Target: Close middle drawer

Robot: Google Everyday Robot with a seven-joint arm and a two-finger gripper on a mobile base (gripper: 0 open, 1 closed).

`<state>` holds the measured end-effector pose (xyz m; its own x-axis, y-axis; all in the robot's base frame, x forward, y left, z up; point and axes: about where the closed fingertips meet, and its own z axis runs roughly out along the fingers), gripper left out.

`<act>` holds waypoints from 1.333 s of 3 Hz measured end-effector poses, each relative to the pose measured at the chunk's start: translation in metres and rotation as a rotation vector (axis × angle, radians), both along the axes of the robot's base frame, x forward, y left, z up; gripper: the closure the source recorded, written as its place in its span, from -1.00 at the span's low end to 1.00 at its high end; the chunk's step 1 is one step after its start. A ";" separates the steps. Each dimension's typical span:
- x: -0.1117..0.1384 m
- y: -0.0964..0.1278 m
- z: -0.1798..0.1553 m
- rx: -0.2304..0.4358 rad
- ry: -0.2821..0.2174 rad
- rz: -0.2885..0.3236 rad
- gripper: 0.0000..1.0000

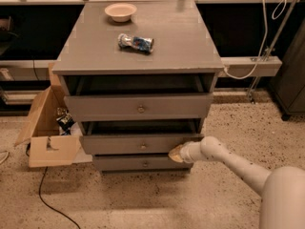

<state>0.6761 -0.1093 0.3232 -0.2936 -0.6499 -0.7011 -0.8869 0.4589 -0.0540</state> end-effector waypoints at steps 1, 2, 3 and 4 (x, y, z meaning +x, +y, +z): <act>0.018 -0.005 -0.002 0.007 -0.011 0.014 1.00; 0.037 -0.011 -0.005 0.013 -0.022 0.027 1.00; 0.043 -0.016 -0.003 0.015 -0.037 0.024 1.00; 0.028 -0.027 0.011 0.013 -0.047 0.007 1.00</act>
Offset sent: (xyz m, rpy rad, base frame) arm 0.0628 -0.0231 -0.0050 0.0162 -0.0415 0.0342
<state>0.7039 -0.1362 0.3342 -0.2556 -0.6422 -0.7226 -0.8868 0.4535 -0.0893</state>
